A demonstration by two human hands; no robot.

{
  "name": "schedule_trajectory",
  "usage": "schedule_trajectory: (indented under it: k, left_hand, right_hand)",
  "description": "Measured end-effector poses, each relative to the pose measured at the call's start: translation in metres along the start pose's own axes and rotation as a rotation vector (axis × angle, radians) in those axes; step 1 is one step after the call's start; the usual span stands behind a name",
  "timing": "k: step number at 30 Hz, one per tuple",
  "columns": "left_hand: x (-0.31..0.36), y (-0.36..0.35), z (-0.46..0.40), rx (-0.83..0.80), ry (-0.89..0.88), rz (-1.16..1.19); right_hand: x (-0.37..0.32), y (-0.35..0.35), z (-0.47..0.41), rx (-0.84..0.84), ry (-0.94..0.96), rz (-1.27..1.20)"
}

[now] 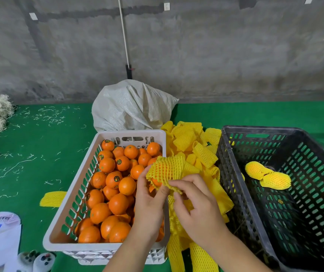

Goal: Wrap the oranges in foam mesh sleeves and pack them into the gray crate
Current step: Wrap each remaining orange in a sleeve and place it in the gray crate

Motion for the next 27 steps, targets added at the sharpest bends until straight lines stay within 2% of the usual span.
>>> schedule_trajectory:
  k: [1, 3, 5, 6, 8, 11, 14, 16, 17, 19, 20, 22, 25, 27]
  left_hand:
    - [0.001, 0.000, 0.000, 0.001, -0.015, 0.004]
    - [0.006, -0.002, 0.000, 0.003, -0.048, -0.027]
    - [0.014, -0.007, 0.004, -0.022, -0.125, -0.155]
    - [0.016, -0.011, 0.007, -0.051, -0.178, -0.266]
    - [0.018, -0.026, 0.013, -0.165, -0.310, -0.527]
    - [0.013, -0.034, 0.012, -0.326, -0.345, -0.675]
    - [0.006, 0.000, -0.011, -0.266, -0.349, -0.941]
    - [-0.018, 0.035, -0.036, -0.244, -0.257, -1.226]
    - [-0.038, 0.051, -0.046, -0.285, -0.149, -1.404]
    - [-0.086, 0.075, -0.048, -0.468, 0.120, -1.686]
    - [-0.106, 0.082, -0.043, -0.571, 0.201, -1.767]
    - [-0.128, 0.083, -0.034, -0.721, 0.240, -1.844]
    - [-0.128, 0.079, -0.033, -0.765, 0.298, -1.844]
    - [-0.128, 0.073, -0.023, -0.867, 0.324, -1.876]
  right_hand:
    - [0.005, 0.000, 0.002, 0.008, -0.075, -0.068]
    - [0.026, 0.004, 0.007, 0.095, -0.346, -0.249]
    - [0.052, -0.009, 0.015, 0.083, -0.655, -0.511]
    - [0.057, -0.017, 0.016, 0.052, -0.726, -0.618]
    - [0.062, -0.020, 0.012, 0.037, -0.711, -0.656]
    - [0.083, 0.002, 0.014, 0.169, -0.728, -0.647]
    - [0.120, 0.049, 0.022, 0.335, -0.819, -0.567]
    - [0.146, 0.095, 0.028, 0.509, -0.823, -0.535]
    - [0.157, 0.117, 0.032, 0.611, -0.820, -0.529]
    - [0.177, 0.143, 0.045, 0.735, -0.878, -0.536]
    - [0.184, 0.146, 0.051, 0.741, -0.935, -0.525]
    - [0.188, 0.145, 0.057, 0.700, -0.986, -0.464]
    - [0.182, 0.141, 0.055, 0.603, -0.955, -0.289]
    - [0.176, 0.137, 0.045, 0.483, -0.882, -0.125]
Point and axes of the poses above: each hand's wrist, its own z-axis away from the middle knuckle, its own y-axis out of the back of the hand, x = y × z, the point moved 10 cm from there along -z, towards the middle knuckle, and after that the axes turned 7 degrees about -z, right-handed, at the moved point
